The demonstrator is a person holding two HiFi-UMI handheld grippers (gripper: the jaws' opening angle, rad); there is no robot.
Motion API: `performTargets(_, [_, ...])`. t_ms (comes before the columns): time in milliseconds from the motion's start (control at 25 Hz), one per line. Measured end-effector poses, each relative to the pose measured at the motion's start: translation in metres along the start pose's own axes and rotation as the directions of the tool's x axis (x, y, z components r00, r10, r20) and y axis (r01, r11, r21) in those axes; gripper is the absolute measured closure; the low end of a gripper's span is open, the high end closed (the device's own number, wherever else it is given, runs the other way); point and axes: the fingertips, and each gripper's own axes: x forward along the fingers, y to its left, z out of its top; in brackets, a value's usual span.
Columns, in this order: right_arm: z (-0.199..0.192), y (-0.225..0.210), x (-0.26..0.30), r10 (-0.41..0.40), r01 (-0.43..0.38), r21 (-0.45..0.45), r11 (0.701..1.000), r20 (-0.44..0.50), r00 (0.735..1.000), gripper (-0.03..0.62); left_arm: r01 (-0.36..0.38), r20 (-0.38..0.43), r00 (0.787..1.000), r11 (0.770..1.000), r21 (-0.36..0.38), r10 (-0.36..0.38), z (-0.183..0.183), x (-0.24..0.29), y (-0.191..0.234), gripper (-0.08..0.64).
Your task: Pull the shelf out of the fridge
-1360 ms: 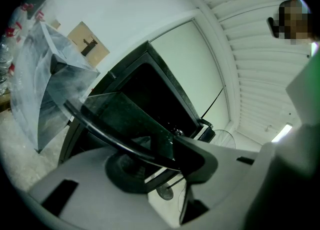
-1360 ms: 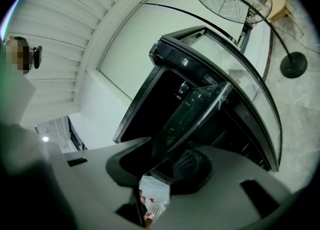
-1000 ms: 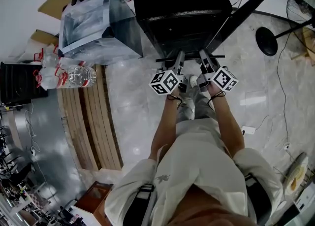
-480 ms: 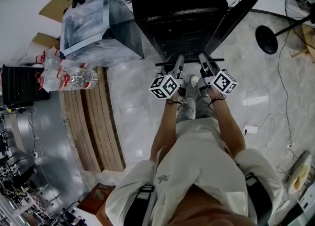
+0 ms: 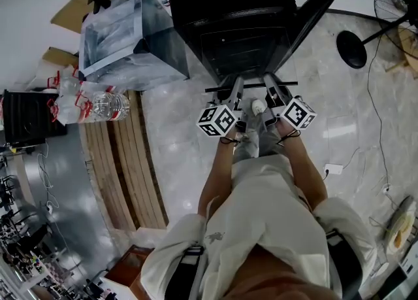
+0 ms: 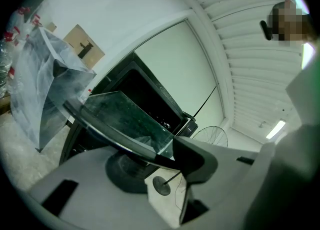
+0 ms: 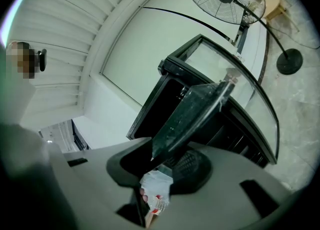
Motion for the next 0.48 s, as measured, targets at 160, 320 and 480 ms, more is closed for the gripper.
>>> performTargets(160, [-0.001,0.006,-0.008,0.012,-0.012,0.002,1.000,-0.004,1.000,0.502,0.006,0.002,1.000,1.000,0.008,-0.006,0.000,-0.007,-0.007,0.408])
performTargets(320, [-0.003,0.011,-0.017,0.021,-0.021,0.004,1.000,-0.008,1.000,0.503,0.011,-0.002,1.000,1.000,0.026,-0.011,-0.001,-0.015,-0.014,0.408])
performTargets(480, [-0.003,0.018,-0.023,0.032,-0.032,0.007,0.999,-0.011,0.999,0.503,0.020,0.002,1.000,0.999,0.026,-0.020,-0.001,-0.021,-0.019,0.408])
